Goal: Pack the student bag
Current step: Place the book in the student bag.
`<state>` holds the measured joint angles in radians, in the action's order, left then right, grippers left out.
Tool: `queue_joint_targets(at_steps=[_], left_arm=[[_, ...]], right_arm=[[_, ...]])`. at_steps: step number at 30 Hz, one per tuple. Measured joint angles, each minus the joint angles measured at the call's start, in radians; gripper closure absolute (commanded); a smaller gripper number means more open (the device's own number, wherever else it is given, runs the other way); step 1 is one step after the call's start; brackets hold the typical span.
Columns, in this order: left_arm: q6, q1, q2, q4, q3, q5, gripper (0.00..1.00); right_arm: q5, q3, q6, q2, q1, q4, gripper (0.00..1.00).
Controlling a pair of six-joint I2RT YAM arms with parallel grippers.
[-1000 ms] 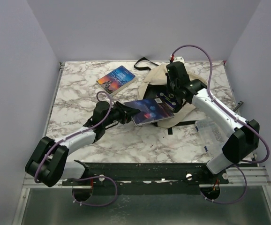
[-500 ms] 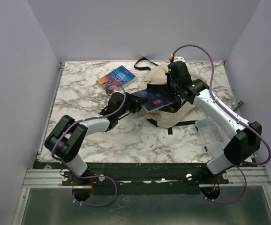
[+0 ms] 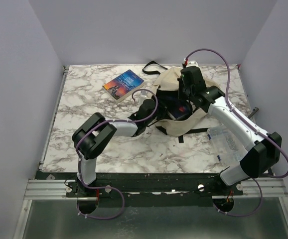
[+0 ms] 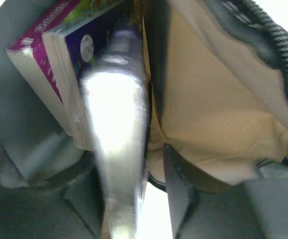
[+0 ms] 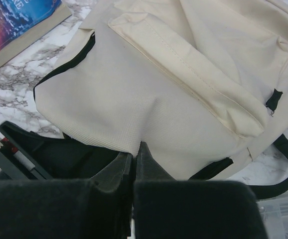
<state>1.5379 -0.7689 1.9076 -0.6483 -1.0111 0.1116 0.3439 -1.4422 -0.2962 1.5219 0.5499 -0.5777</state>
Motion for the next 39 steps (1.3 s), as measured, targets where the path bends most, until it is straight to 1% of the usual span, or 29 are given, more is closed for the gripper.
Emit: queue_joint_targets(at_steps=[2, 7, 8, 12, 14, 15, 16, 18, 19, 22, 23, 24, 25, 26, 28, 30, 32, 36, 39], left_arm=[[-0.023, 0.001, -0.003, -0.004, 0.003, 0.006, 0.42], [-0.042, 0.002, -0.032, -0.019, 0.068, -0.012, 0.43], [-0.047, 0.000, -0.046, -0.020, 0.094, -0.020, 0.47], [-0.067, -0.007, -0.095, -0.012, 0.153, -0.026, 0.78], [-0.076, -0.012, -0.099, -0.010, 0.152, -0.026, 0.93], [-0.074, -0.013, -0.097, -0.008, 0.143, -0.026, 0.99], [-0.071, -0.013, -0.091, -0.009, 0.129, -0.026, 1.00], [-0.070, -0.013, -0.047, -0.002, 0.044, -0.023, 1.00], [-0.072, -0.012, 0.004, 0.003, -0.030, -0.019, 1.00], [-0.064, -0.012, 0.123, 0.026, -0.185, 0.010, 1.00], [-0.060, -0.012, 0.158, 0.039, -0.226, 0.017, 0.94], [-0.056, -0.012, 0.188, 0.052, -0.265, 0.023, 0.84], [-0.053, -0.012, 0.208, 0.064, -0.295, 0.027, 0.71], [-0.053, -0.012, 0.216, 0.071, -0.310, 0.030, 0.61], [-0.059, -0.012, 0.213, 0.083, -0.317, 0.034, 0.51], [-0.075, -0.012, 0.193, 0.086, -0.292, 0.037, 0.47], [-0.084, -0.012, 0.157, 0.086, -0.240, 0.036, 0.45], [-0.112, -0.010, 0.078, 0.090, -0.132, 0.013, 0.43], [-0.136, -0.010, 0.018, 0.085, -0.082, -0.015, 0.42]], right_arm=[[0.000, 0.017, 0.000, -0.016, 0.000, 0.000, 0.99], [0.000, 0.030, 0.001, -0.034, 0.000, 0.000, 0.99], [0.000, 0.030, 0.001, -0.034, 0.000, 0.000, 0.99], [0.000, 0.030, 0.000, -0.034, 0.000, 0.001, 1.00], [-0.001, 0.030, 0.000, -0.034, 0.000, 0.001, 0.99], [-0.002, 0.030, 0.000, -0.034, 0.000, 0.001, 0.99], [-0.002, 0.030, 0.000, -0.034, 0.000, 0.001, 0.99], [-0.003, 0.030, 0.000, -0.034, 0.000, 0.000, 1.00], [-0.003, 0.030, 0.000, -0.034, 0.000, 0.000, 1.00], [-0.005, 0.029, -0.003, -0.034, 0.000, 0.000, 1.00], [-0.006, 0.029, -0.005, -0.035, 0.000, 0.000, 0.99], [-0.006, 0.029, -0.007, -0.035, 0.000, 0.000, 0.99], [-0.006, 0.029, -0.009, -0.035, 0.000, 0.000, 1.00], [-0.006, 0.029, -0.010, -0.035, 0.000, 0.000, 0.99], [-0.006, 0.028, -0.012, -0.035, 0.000, 0.000, 1.00], [-0.006, 0.027, -0.014, -0.035, 0.000, 0.000, 0.99], [-0.006, 0.028, -0.016, -0.035, 0.000, 0.000, 0.99], [-0.009, 0.029, -0.019, -0.037, 0.000, 0.006, 0.99], [-0.013, 0.033, -0.021, -0.037, 0.000, 0.008, 0.99]])
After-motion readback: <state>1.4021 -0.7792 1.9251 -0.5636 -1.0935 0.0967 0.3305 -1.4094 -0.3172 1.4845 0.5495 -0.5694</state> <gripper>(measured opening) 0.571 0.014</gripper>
